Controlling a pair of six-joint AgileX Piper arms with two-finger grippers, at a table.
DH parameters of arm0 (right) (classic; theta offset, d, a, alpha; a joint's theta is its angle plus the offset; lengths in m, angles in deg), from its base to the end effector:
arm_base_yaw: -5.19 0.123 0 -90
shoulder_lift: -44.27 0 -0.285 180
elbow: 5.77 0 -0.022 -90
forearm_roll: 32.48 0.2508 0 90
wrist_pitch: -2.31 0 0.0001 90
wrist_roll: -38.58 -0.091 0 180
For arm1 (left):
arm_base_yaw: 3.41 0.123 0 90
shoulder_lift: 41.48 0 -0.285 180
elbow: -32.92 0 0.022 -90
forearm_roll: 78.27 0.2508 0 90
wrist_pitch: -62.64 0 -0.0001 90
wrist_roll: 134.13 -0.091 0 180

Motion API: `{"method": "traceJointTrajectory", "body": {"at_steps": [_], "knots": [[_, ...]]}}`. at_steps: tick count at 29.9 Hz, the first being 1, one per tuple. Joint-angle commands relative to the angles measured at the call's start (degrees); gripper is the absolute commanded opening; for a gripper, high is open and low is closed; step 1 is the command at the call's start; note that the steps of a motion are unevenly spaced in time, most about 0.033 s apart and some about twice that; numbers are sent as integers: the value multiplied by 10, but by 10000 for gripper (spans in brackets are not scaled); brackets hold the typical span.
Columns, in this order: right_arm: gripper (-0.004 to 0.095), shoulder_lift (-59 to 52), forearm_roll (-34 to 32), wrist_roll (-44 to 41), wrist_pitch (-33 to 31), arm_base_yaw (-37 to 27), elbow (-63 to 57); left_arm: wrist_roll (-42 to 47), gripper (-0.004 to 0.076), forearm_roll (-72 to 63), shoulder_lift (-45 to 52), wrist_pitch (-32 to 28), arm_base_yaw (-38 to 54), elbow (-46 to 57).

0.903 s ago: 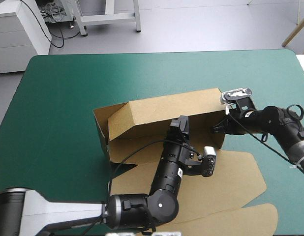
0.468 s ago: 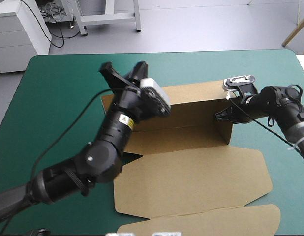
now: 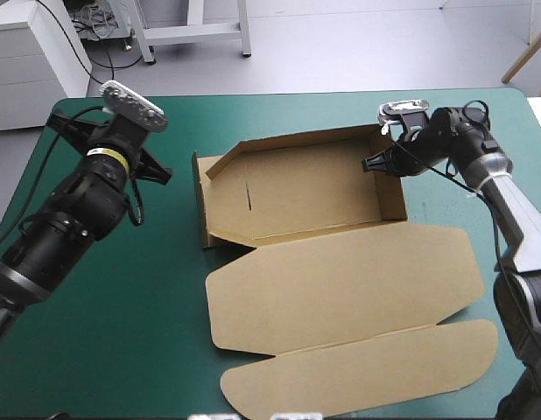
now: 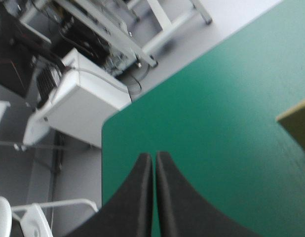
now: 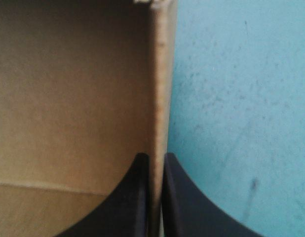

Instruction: Fold the box

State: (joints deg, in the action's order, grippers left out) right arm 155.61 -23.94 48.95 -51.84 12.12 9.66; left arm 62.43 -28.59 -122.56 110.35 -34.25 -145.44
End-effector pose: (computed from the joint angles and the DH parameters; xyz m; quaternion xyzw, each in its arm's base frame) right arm 0.3966 0.0592 0.3064 -0.1187 0.9564 0.0618 0.2596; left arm 0.2564 -0.0933 0.4227 0.2278 0.8018 0.2139 0.5094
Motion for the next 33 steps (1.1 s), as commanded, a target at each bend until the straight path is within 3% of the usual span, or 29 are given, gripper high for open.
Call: {"method": "traceJointTrajectory", "body": {"at_steps": [1, 11, 12, 18, 20, 33], "knots": [[1, 33, -12, 1, -3, -1, 56, -109, 7, -126, 17, 4, 77, -16], [34, 88, -21, 1, 3, -1, 120, -247, 7, -395, 15, 80, 227, -13], [68, 88, -25, 1, 0, -1, 124, -254, 7, -405, 15, 83, 235, -13], [494, 88, -36, -19, -3, -1, 174, -258, 7, -416, 15, 83, 247, -13], [546, 88, -36, -16, -6, -1, 193, -258, 7, -416, 15, 83, 247, -13], [551, 44, -72, -11, -90, -1, 231, -273, 7, -418, 15, 76, 250, -13]]}}
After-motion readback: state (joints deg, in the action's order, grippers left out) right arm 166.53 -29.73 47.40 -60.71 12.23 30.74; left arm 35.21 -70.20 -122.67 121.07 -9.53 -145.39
